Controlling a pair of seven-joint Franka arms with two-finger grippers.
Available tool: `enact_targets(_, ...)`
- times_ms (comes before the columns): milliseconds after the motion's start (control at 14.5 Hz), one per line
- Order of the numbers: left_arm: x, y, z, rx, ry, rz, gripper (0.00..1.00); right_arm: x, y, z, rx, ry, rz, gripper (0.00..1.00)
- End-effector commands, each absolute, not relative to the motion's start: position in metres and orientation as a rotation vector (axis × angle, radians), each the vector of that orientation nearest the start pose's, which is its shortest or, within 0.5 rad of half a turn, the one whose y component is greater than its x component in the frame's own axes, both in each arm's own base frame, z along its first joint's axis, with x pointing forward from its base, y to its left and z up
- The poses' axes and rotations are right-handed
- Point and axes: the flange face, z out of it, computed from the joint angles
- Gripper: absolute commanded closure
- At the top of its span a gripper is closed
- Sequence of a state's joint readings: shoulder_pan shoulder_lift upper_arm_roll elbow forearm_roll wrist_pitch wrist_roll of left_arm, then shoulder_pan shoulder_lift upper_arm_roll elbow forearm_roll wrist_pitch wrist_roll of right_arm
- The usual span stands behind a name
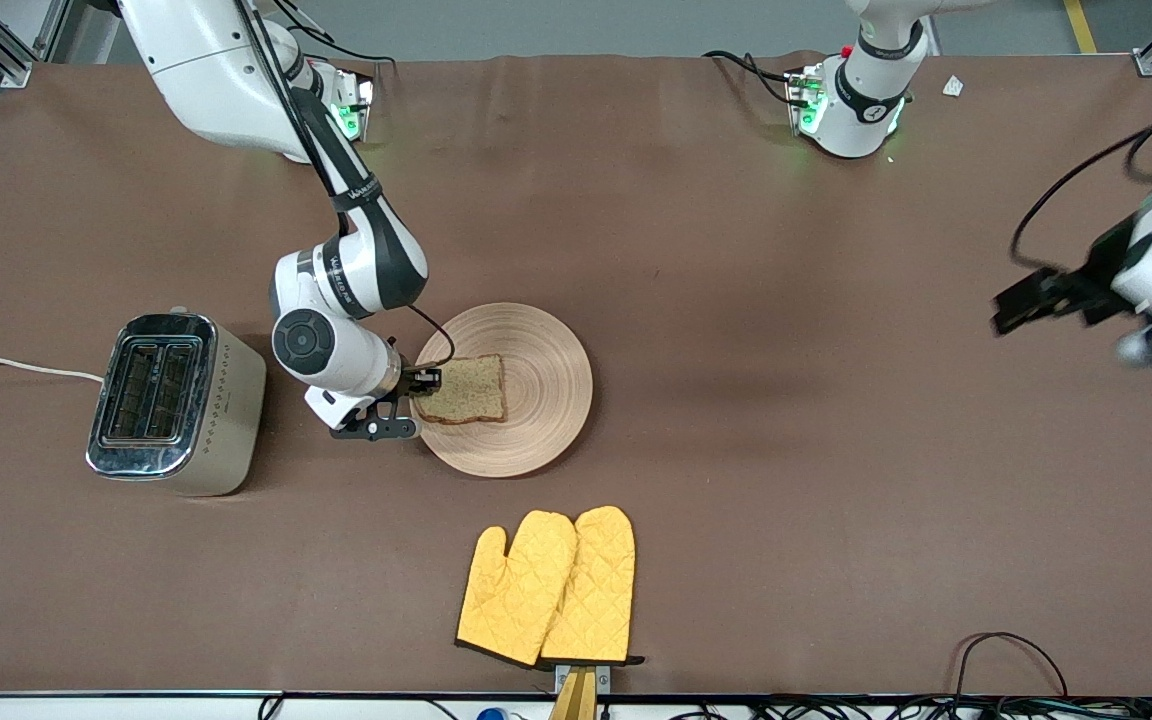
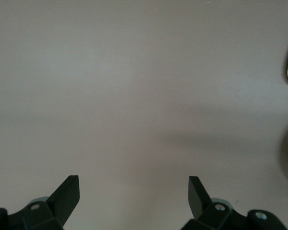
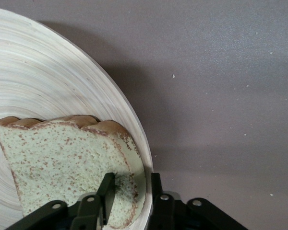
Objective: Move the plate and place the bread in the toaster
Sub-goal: 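Lift the bread slice with the right gripper and carry it to the toaster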
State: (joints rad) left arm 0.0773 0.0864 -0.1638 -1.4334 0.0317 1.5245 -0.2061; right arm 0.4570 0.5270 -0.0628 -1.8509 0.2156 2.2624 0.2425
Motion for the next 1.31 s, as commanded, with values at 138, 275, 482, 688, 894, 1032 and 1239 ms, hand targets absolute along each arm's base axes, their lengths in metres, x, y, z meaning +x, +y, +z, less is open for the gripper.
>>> enact_targets(138, 0.537, -0.019, 0.667, -3.087, -0.181, -0.017, 0.00, 0.578, 0.251, 0.228, -3.048, -0.013, 0.223, 0.78)
enact_targets(275, 0.528, -0.014, 0.680, -3.086, -0.187, -0.052, 0.00, 0.574, 0.260, 0.229, -3.055, -0.052, 0.219, 0.93)
enact_targets(482, 0.524, -0.016, 0.671, -3.085, -0.169, 0.040, 0.00, 0.575, 0.260, 0.230, -3.066, -0.066, 0.219, 0.99)
enact_targets(688, 0.529, -0.021, 0.664, -3.096, -0.141, 0.061, 0.00, 0.581, 0.259, 0.245, -3.063, -0.058, 0.247, 0.99)
enact_targets(894, 0.529, -0.026, 0.669, -3.095, -0.127, 0.041, 0.00, 0.588, 0.269, 0.293, -3.195, -0.132, 0.285, 0.99)
enact_targets(1032, 0.529, -0.025, 0.674, -3.089, -0.124, 0.022, 0.00, 0.588, 0.277, 0.323, -3.308, -0.159, 0.315, 0.99)
enact_targets(1239, 0.528, -0.020, 0.680, -3.090, -0.085, 0.004, 0.00, 0.587, 0.270, 0.381, -3.488, -0.204, 0.351, 0.99)
